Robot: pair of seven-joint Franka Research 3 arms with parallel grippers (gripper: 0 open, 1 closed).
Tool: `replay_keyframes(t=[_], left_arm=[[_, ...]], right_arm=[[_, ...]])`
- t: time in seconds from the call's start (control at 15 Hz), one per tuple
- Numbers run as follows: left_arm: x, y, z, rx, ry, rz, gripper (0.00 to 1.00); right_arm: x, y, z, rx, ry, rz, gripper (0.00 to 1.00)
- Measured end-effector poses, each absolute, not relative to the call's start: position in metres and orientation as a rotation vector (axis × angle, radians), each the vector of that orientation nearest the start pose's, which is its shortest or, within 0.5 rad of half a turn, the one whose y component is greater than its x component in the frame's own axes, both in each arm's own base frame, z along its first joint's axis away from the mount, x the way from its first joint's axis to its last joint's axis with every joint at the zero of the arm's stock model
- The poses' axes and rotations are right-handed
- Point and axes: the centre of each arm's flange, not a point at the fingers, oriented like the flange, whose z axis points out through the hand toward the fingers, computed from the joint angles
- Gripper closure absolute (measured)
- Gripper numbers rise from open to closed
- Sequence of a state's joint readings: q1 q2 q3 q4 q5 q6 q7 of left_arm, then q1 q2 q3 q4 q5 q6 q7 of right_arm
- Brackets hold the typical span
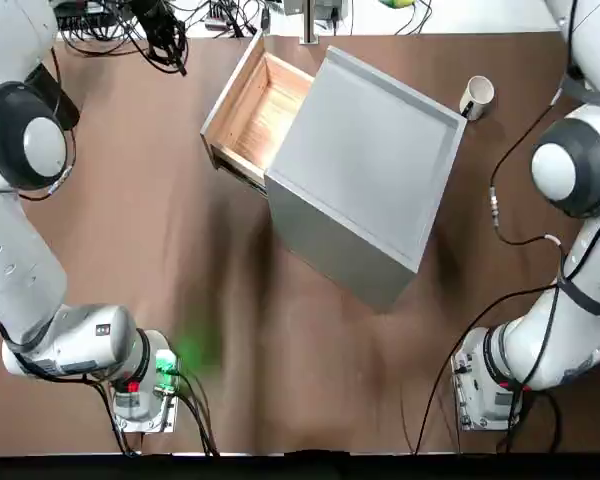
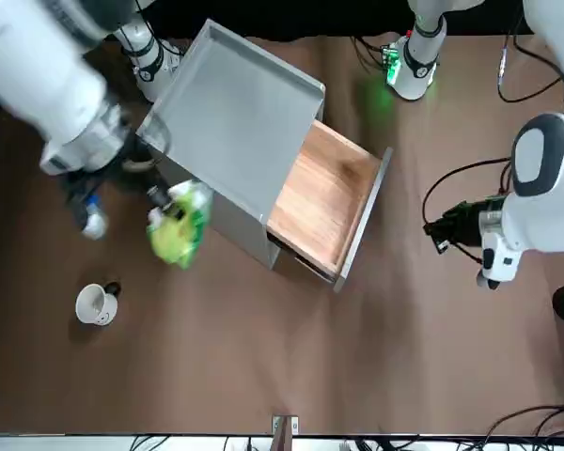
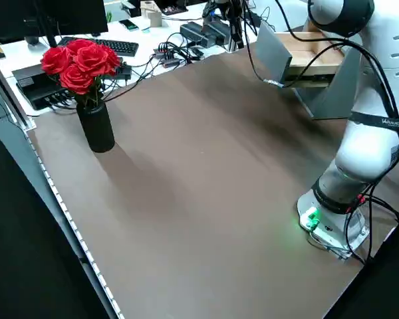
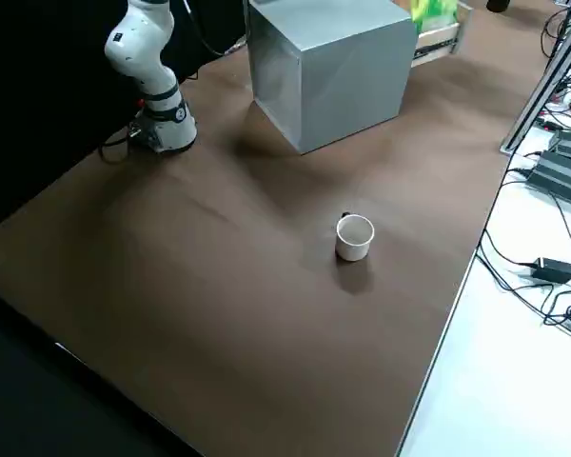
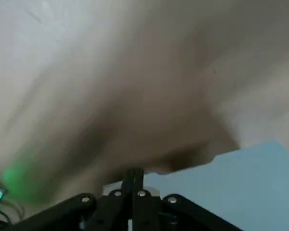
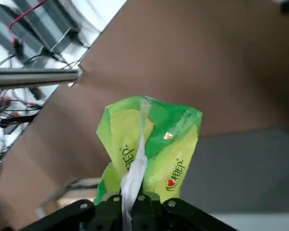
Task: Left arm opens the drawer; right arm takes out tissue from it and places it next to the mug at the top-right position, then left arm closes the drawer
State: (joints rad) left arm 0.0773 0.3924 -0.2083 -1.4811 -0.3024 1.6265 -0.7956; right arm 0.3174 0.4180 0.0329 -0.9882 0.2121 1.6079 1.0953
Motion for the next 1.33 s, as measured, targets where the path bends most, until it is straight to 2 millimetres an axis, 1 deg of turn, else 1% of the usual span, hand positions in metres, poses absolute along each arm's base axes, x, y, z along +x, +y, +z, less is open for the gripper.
replay_keyframes(t=[0.2,0.27,0.4,0.53,0.67,0.8,1.0,1.13,1.27,1.33], left_arm=[[0.643,-0.124,0.426,-3.079,-1.229,0.710,0.99],[0.644,-0.139,0.415,-3.086,-1.270,0.789,0.99],[0.643,-0.151,0.406,-3.088,-1.284,0.862,0.99],[0.641,-0.166,0.400,-3.064,-1.319,0.923,0.99],[0.637,-0.184,0.397,-3.037,-1.343,0.966,0.99],[0.631,-0.205,0.398,-3.010,-1.361,0.997,0.99],[0.621,-0.236,0.398,-2.985,-1.381,1.078,0.99],[0.611,-0.261,0.398,-2.965,-1.372,1.120,0.99],[0.602,-0.285,0.399,-2.950,-1.372,1.139,0.99],[0.598,-0.293,0.400,-2.945,-1.373,1.151,0.99]], right_arm=[[0.649,0.174,0.629,-2.760,0.880,0.050,0.98],[0.654,0.131,0.618,-2.821,0.751,0.089,0.98],[0.661,0.094,0.600,-2.860,0.631,0.121,0.98],[0.670,0.066,0.575,-2.880,0.513,0.113,0.98],[0.680,0.049,0.549,-2.890,0.415,0.074,0.98],[0.688,0.040,0.519,-2.906,0.304,0.063,0.98],[0.700,0.030,0.466,-2.932,0.142,0.102,0.98],[0.711,0.029,0.430,-2.940,0.100,0.103,0.98],[0.719,0.034,0.386,-2.991,0.057,0.134,0.98],[0.723,0.038,0.366,-3.008,0.041,0.138,0.98]])
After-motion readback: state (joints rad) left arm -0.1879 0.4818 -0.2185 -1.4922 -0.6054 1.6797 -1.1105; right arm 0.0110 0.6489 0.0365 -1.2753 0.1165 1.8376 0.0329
